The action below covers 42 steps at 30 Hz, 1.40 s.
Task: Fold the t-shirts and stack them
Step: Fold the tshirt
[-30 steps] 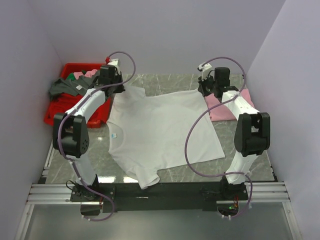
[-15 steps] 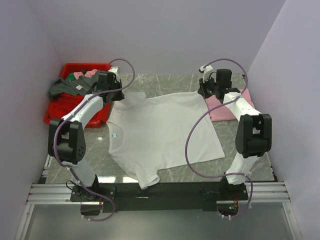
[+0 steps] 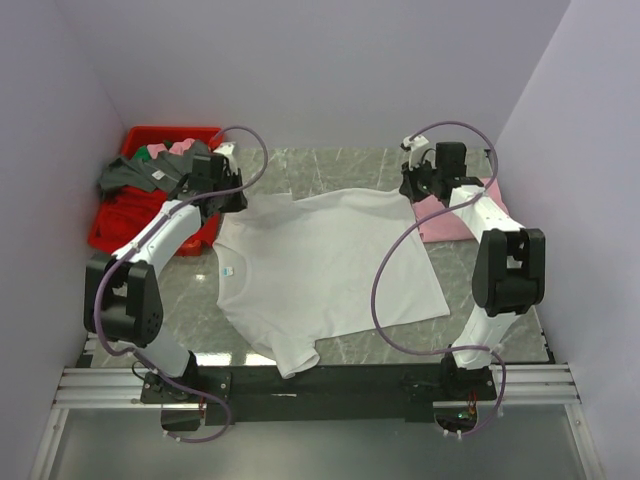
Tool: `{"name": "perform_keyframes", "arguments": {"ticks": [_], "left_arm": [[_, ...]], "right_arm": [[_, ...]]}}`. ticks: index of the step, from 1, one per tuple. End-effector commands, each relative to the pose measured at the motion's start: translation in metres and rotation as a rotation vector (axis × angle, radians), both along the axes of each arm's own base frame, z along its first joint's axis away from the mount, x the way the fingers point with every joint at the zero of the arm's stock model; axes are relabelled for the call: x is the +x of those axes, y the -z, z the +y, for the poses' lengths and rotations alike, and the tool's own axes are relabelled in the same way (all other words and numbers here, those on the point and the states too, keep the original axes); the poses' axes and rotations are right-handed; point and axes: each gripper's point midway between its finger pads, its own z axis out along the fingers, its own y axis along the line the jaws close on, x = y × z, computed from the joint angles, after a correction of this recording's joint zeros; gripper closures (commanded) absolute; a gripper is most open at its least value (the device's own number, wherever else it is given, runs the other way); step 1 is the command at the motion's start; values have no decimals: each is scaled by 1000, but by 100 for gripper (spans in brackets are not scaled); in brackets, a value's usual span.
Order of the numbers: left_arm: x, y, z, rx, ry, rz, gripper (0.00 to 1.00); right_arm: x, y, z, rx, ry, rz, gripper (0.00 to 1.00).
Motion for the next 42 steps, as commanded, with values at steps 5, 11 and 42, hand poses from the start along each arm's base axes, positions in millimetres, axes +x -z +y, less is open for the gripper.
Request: {"name": "perform_keyframes", "arguments": {"ticks": [5,11,42], "left_arm": [[-15,-22,-1,-19,16,-45,99],[-15,-17,-1,-17,14,-34,99],[1,-22,-4,-12,24,-44,99]], "right_arm": [[25,2,-9,-20,20,9,100],[50,5,-11,-45,25,5,100],[98,26,-15,-499,-391,-290,100]]}}
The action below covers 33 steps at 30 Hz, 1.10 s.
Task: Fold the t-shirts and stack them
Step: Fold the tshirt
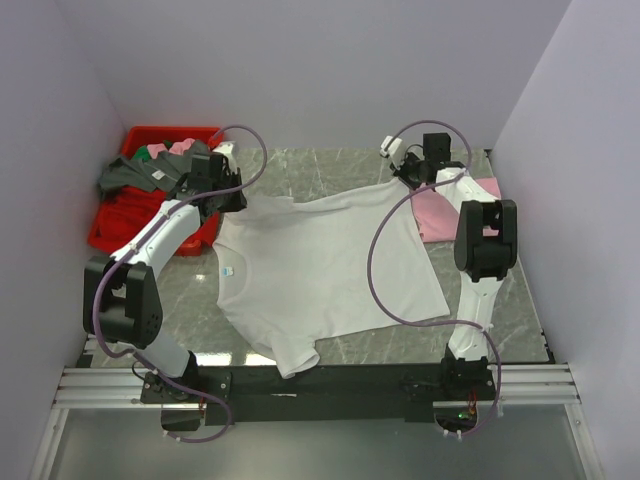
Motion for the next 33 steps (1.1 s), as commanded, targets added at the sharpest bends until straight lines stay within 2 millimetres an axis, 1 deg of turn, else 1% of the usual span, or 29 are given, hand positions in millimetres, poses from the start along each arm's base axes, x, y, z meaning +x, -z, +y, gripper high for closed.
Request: {"name": "perform_keyframes", "arguments": {"ticks": [1,5,6,7,9,11,13,15,16,17,19,21,22,23,28,29,31,33], "left_arm": [[4,-21,-4,-6,28,-59,99],[1,-22,-1,21,41,-79,100],[0,-19,-1,25,46,-79,99],[0,-22,-1,29,53,-90,100],[-3,-18,-1,28,59,-85,99],[-5,-16,-2,23,63,-81,100],[-7,-14,-4,13,71,-71,100],[-10,-13,-5,6,75,-67,100],[-11,-14,-6,1,77,-68,99],[-13,-13,-6,-2,80,-66,99],[-15,-16,-7,-11,80,-73,99],[-18,-15,-8,-18,85,-70,99],[-19,-18,-9,-26,86,-75,99],[-21,-16,-9,-29,89,-72,99],[-28,-19,-10,-40,98,-72,99],[-30,-18,-10,-41,100,-67,100],[-33,-18,-11,-45,105,-65,99],[-36,-16,-10,-44,105,-58,99]], "right_arm": [[13,-19,-1,-123,-111,-129,100],[16,-20,0,-154,-141,-172,100],[17,-21,0,-156,-142,-178,100],[19,-21,0,-159,-145,-183,100],[19,-23,1,-162,-155,-191,100],[18,-20,3,-158,-170,-191,100],[16,-24,4,-153,-183,-204,100],[12,-20,6,-146,-195,-199,100],[10,-24,7,-148,-206,-210,100],[7,-21,10,-139,-222,-207,100],[4,-24,11,-135,-230,-213,100],[-2,-21,14,-126,-248,-205,100],[-4,-25,15,-124,-253,-215,100],[-8,-20,16,-118,-259,-209,100],[-14,-27,17,-104,-259,-229,100],[-16,-25,17,-101,-257,-225,100],[-17,-31,16,-91,-253,-237,100],[-18,-32,15,-77,-243,-237,100]]}}
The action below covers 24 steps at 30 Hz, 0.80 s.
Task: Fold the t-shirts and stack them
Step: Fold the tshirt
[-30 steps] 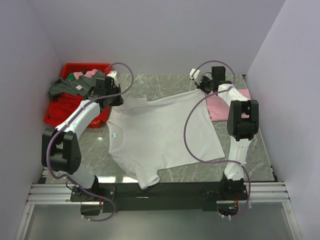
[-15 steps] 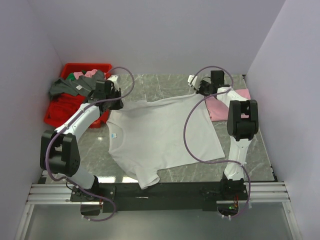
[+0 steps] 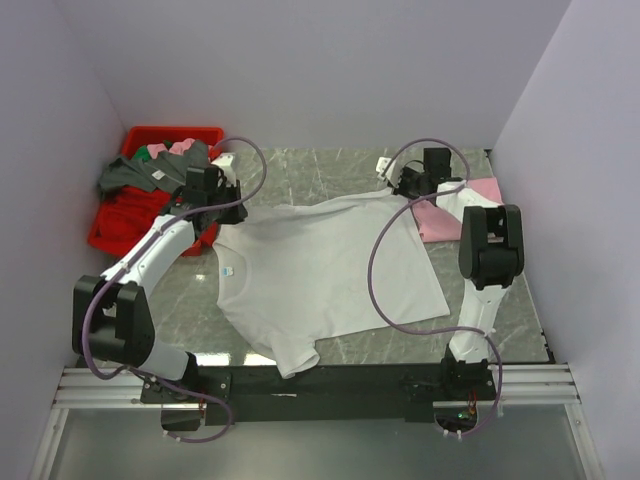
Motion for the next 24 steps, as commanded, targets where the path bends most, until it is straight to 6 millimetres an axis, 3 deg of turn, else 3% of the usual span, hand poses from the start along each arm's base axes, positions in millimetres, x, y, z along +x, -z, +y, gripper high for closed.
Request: {"name": "perform_keyframes", "arguments": {"ticks": [1,14,20,21,24], "left_arm": [[-6,-17,-6,-32,23,-45,99],[-24,-15,-2,-39,13,-28,99],[-30,-14,2,-30,-1,-26,99],[-31,-14,3,-27,-6,-30,99],[-31,-9,5,-21,-13,-20,99]], "right_arm": [[7,-54,4,53,-12,-131,100],[-8,-41,-5,68,-2,-103,100],[-8,-45,-7,111,16,-102,100],[-7,-46,-19,123,44,-100,100],[-8,-46,-24,151,58,-86,100]]}}
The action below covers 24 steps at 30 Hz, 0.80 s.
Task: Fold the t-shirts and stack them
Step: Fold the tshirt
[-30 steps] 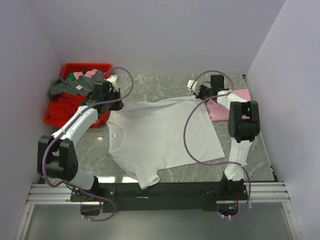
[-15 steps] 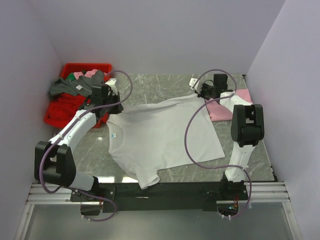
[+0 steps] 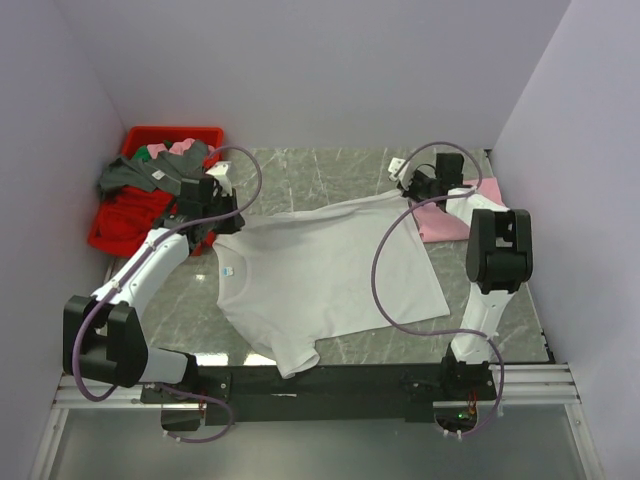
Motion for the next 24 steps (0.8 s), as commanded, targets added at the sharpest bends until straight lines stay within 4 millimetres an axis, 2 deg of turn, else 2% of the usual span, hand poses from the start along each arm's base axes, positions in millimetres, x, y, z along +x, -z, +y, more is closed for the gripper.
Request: {"name": "perform_keyframes", "arguments": {"ticks": [1,4,10,16,24], "left_arm": [[-2,-7,1,-3,-9,-22,99],[0,-5,2,3,-18,-21,100],[5,-6,3,14,-23,-23,99],[8,-8,4,20,-26,-26,100],[5,-9,4,17,-28,-25,100]], "right_arm": [[4,-39,-8,63,17,-78,100],[5,-46,-12,81,21,-108,100],[-3,-45,-19,100,23,-101,100],[-15,-40,-20,110,0,-86,100],[-18,-36,-18,115,-4,-72,100]]}}
